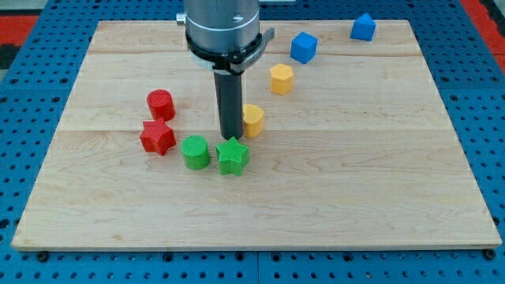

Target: Place the yellow heart diagonally towards yellow hexagon

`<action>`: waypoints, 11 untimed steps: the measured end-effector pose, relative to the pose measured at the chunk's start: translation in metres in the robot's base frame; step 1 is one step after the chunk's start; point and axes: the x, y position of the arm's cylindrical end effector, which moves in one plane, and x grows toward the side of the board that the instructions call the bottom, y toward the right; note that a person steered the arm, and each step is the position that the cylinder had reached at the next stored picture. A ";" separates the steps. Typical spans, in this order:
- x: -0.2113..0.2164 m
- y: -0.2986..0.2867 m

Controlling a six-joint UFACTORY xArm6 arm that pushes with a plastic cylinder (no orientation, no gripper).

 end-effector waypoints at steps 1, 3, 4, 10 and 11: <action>0.013 0.012; -0.031 -0.008; -0.035 -0.011; -0.021 -0.004; 0.003 0.002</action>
